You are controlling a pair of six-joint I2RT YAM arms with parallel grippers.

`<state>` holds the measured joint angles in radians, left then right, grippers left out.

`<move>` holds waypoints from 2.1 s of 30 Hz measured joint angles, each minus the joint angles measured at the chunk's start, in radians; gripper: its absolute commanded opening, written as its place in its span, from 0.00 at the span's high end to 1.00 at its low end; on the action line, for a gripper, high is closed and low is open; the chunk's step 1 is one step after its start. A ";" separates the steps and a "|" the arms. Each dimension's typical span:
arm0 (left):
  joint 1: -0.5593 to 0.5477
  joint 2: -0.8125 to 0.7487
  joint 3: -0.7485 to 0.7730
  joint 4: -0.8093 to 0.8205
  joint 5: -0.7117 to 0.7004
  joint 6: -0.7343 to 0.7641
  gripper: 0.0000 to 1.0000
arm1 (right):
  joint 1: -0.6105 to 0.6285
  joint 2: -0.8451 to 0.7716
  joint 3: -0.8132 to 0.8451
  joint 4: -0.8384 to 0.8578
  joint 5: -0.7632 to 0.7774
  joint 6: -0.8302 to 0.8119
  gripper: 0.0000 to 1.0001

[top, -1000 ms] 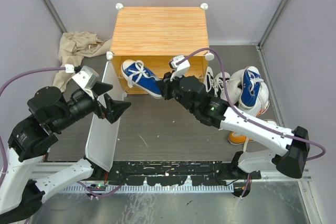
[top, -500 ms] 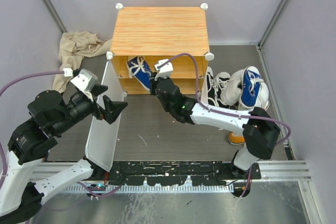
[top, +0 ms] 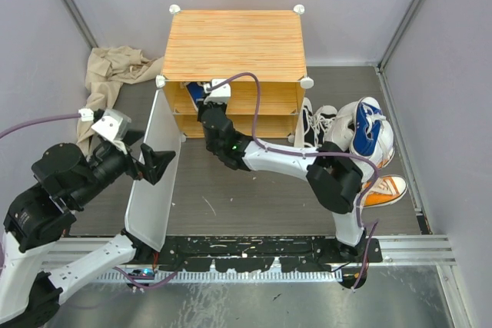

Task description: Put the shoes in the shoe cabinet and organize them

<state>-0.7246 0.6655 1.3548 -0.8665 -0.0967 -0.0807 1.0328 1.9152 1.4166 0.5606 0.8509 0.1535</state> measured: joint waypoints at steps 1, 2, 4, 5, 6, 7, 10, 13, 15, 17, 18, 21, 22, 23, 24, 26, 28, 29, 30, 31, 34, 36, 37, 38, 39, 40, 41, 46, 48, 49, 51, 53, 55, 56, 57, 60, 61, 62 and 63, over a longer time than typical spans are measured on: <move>0.000 -0.006 -0.002 -0.005 -0.005 0.000 0.02 | 0.000 0.017 0.023 0.003 0.008 -0.001 0.99; 0.000 -0.013 -0.006 -0.009 -0.010 0.000 0.02 | 0.000 0.038 0.054 0.007 0.021 -0.001 0.99; 0.000 -0.027 -0.011 -0.018 -0.016 -0.002 0.02 | 0.000 0.077 0.108 0.007 0.046 -0.001 0.99; 0.000 -0.032 -0.012 -0.022 -0.017 -0.002 0.02 | 0.000 0.095 0.132 0.006 0.056 -0.001 0.99; 0.000 -0.036 -0.013 -0.026 -0.019 -0.003 0.02 | 0.000 0.114 0.156 0.006 0.067 -0.001 0.99; 0.000 -0.039 -0.013 -0.029 -0.021 -0.003 0.02 | 0.000 0.132 0.177 0.007 0.076 -0.001 0.99; 0.000 -0.043 -0.017 -0.031 -0.023 -0.003 0.02 | 0.000 0.182 0.225 0.006 0.103 -0.001 0.99; 0.000 -0.045 -0.023 -0.034 -0.024 -0.003 0.02 | 0.000 0.238 0.276 0.007 0.129 -0.007 0.99; 0.000 -0.050 -0.027 -0.037 -0.024 -0.003 0.02 | 0.000 0.270 0.306 0.006 0.141 -0.016 0.99; 0.000 -0.059 -0.032 -0.040 -0.028 -0.004 0.02 | 0.000 0.306 0.335 0.007 0.155 -0.023 0.99; 0.000 -0.064 -0.035 -0.043 -0.031 -0.004 0.02 | 0.000 0.322 0.350 0.007 0.163 -0.026 0.99; 0.000 -0.078 -0.040 -0.049 -0.034 -0.004 0.02 | 0.000 0.358 0.384 0.006 0.180 -0.034 0.99; 0.000 -0.082 -0.042 -0.051 -0.035 -0.005 0.02 | 0.000 0.370 0.397 0.006 0.186 -0.036 0.99; 0.000 -0.084 -0.045 -0.053 -0.038 -0.005 0.02 | 0.000 0.377 0.406 0.006 0.189 -0.036 0.99; 0.000 -0.086 -0.047 -0.053 -0.039 -0.005 0.02 | -0.001 0.383 0.415 0.006 0.192 -0.035 0.99; 0.000 -0.090 -0.055 -0.055 -0.041 -0.005 0.02 | -0.002 0.392 0.430 0.001 0.195 -0.030 0.99; 0.000 -0.090 -0.064 -0.058 -0.043 -0.007 0.02 | -0.003 0.396 0.441 -0.010 0.198 -0.021 0.99; 0.000 -0.090 -0.068 -0.060 -0.045 -0.008 0.02 | -0.003 0.397 0.449 -0.015 0.200 -0.015 0.98; 0.000 -0.090 -0.072 -0.061 -0.046 -0.008 0.02 | -0.003 0.400 0.457 -0.020 0.201 -0.009 0.95; 0.000 -0.090 -0.075 -0.061 -0.046 -0.008 0.02 | -0.003 0.402 0.468 -0.023 0.201 -0.001 0.91; 0.000 -0.090 -0.078 -0.063 -0.047 -0.008 0.02 | -0.006 0.405 0.487 -0.037 0.198 0.030 0.77; 0.000 -0.092 -0.080 -0.063 -0.049 -0.008 0.02 | -0.008 0.405 0.489 -0.039 0.190 0.055 0.67; 0.000 -0.092 -0.082 -0.063 -0.050 -0.008 0.02 | -0.009 0.404 0.489 -0.039 0.183 0.068 0.61; 0.000 -0.093 -0.084 -0.064 -0.053 -0.008 0.02 | -0.010 0.405 0.491 -0.039 0.174 0.082 0.55; 0.000 -0.094 -0.084 -0.066 -0.055 -0.008 0.02 | -0.011 0.405 0.492 -0.039 0.162 0.092 0.51; 0.000 -0.094 -0.085 -0.068 -0.057 -0.008 0.02 | -0.012 0.404 0.493 -0.038 0.154 0.101 0.48; 0.000 -0.094 -0.085 -0.067 -0.057 -0.008 0.02 | -0.013 0.404 0.494 -0.036 0.145 0.112 0.45; 0.000 -0.094 -0.087 -0.068 -0.058 -0.008 0.02 | -0.014 0.404 0.492 -0.035 0.091 0.140 0.41; 0.000 -0.095 -0.087 -0.068 -0.058 -0.008 0.02 | -0.014 0.396 0.470 -0.025 0.068 0.146 0.40; 0.000 -0.095 -0.087 -0.069 -0.060 -0.008 0.02 | -0.015 0.389 0.454 -0.022 0.060 0.149 0.38; 0.000 -0.096 -0.087 -0.070 -0.062 -0.008 0.02 | -0.016 0.367 0.418 -0.021 0.041 0.156 0.35; 0.000 -0.097 -0.087 -0.072 -0.064 -0.008 0.02 | -0.017 0.340 0.385 -0.029 0.021 0.160 0.33; 0.000 -0.101 -0.087 -0.076 -0.065 -0.008 0.02 | -0.017 0.311 0.358 -0.055 -0.008 0.168 0.33; 0.000 -0.103 -0.087 -0.077 -0.065 -0.008 0.02 | -0.023 0.295 0.345 -0.072 -0.029 0.175 0.33; 0.000 -0.105 -0.087 -0.078 -0.065 -0.008 0.02 | -0.026 0.282 0.335 -0.088 -0.051 0.183 0.33; 0.000 -0.114 -0.088 -0.082 -0.066 -0.008 0.02 | -0.045 0.245 0.319 -0.147 -0.138 0.222 0.33; 0.000 -0.116 -0.088 -0.082 -0.066 -0.008 0.02 | -0.054 0.240 0.319 -0.161 -0.163 0.232 0.33; 0.000 -0.118 -0.088 -0.083 -0.067 -0.008 0.02 | -0.064 0.238 0.319 -0.173 -0.182 0.243 0.33; 0.000 -0.119 -0.088 -0.084 -0.068 -0.008 0.02 | -0.075 0.237 0.319 -0.180 -0.200 0.248 0.33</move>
<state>-0.7246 0.5465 1.2671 -0.9508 -0.1646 -0.0883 0.9581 2.1525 1.7351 0.3801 0.6510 0.4019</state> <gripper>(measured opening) 0.980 0.670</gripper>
